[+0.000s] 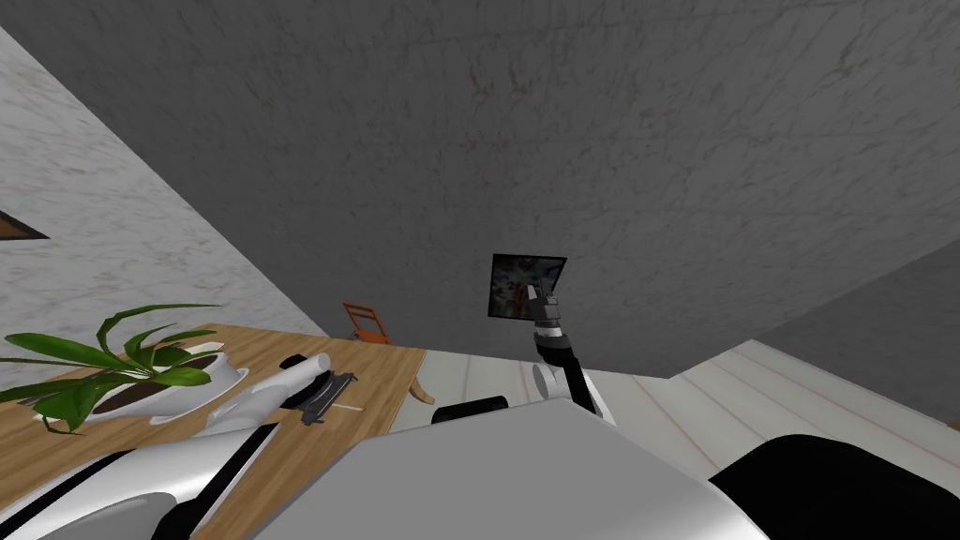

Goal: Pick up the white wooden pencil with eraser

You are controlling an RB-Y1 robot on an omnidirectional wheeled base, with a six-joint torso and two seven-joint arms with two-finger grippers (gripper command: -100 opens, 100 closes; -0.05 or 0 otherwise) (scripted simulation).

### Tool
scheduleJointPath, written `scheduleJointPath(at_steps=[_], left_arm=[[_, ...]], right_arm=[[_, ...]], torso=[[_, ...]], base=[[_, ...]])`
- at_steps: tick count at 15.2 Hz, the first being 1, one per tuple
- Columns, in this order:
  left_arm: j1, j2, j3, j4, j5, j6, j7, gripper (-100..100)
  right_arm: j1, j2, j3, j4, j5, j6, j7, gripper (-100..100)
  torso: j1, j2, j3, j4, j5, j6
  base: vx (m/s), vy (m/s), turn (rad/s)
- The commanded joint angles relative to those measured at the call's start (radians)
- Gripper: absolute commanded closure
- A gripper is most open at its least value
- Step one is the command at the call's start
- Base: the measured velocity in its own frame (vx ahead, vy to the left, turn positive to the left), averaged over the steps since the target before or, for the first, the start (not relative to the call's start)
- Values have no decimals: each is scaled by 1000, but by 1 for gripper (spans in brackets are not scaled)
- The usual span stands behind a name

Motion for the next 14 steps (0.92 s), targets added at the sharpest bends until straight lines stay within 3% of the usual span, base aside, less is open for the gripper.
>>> scheduleJointPath(at_steps=[1,7,8,10,12,13,14], left_arm=[[-5,-9,-3,39,17,30,-14,-100],[1,-15,-4,43,22,41,-14,-100],[6,-45,-3,52,7,11,-2,-100],[6,-45,-3,52,7,11,-2,-100],[13,-74,-1,55,-8,-18,13,-100],[12,-58,-3,45,-1,3,9,-100],[13,-61,-3,44,-2,-1,12,100]], right_arm=[[0,0,0,0,0,0,0,0],[0,0,0,0,0,0,0,0],[0,0,0,0,0,0,0,0],[0,0,0,0,0,0,0,0],[0,0,0,0,0,0,0,0],[0,0,0,0,0,0,0,0],[0,0,0,0,0,0,0,0]], torso=[[0,0,0,0,0,0],[-1,0,0,0,0,0],[-2,0,0,0,0,0],[1,0,0,0,0,0],[2,0,0,0,0,0],[2,0,0,0,1,0],[2,0,0,0,0,0]], base=[[1,25,-111],[-1,8,-23],[-1,29,-14],[-2,54,-16],[-1,57,-12],[0,37,-13],[0,13,-3]])
